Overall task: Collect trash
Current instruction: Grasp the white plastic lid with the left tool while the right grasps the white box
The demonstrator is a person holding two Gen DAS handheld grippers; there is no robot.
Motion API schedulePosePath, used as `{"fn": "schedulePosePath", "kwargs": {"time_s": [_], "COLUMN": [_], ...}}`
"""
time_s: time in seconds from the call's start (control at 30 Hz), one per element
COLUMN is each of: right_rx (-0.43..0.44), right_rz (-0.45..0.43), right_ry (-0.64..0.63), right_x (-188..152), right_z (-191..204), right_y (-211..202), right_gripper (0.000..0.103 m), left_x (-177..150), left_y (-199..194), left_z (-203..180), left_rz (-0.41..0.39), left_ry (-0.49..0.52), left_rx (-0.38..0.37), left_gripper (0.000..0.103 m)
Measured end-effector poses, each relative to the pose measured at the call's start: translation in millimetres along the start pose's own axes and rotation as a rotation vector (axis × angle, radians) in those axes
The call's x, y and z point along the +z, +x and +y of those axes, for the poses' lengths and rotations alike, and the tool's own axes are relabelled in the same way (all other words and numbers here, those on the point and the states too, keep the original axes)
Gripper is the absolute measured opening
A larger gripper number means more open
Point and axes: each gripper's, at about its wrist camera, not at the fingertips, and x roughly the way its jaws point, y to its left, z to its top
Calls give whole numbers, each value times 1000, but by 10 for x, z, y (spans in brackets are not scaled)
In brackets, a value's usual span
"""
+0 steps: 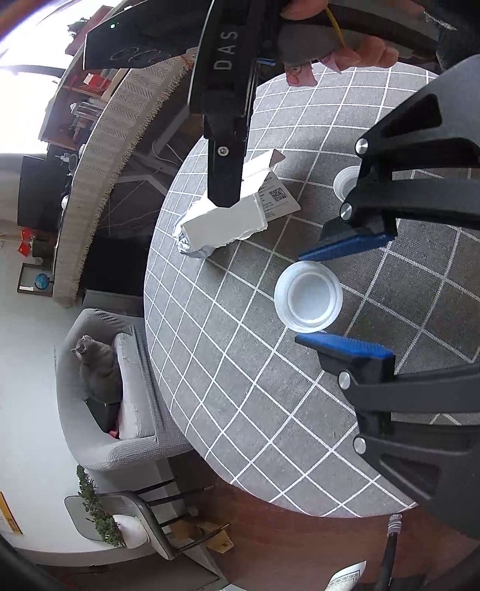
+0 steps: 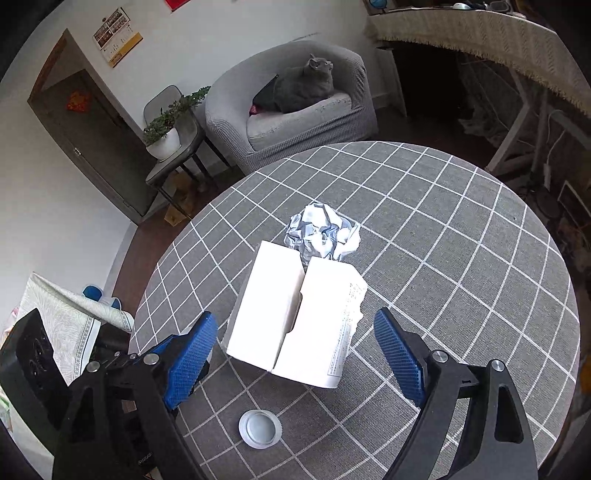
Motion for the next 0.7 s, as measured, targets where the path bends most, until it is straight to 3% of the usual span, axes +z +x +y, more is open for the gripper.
{"fn": "schedulePosePath", "kwargs": {"time_s": [0.53, 0.7], "right_rx": [-81, -123], "right_rz": [-7, -16], "right_ry": [-14, -73], "right_x": [7, 3], "right_z": [118, 145], "right_y": [268, 308], "right_gripper": [88, 66], "left_x": [-54, -64], "left_y": [-233, -309], "left_z": [239, 270], "left_rz": [-15, -23], "left_ry": [-16, -30], "left_rx": [12, 3], "left_gripper": [42, 42]}}
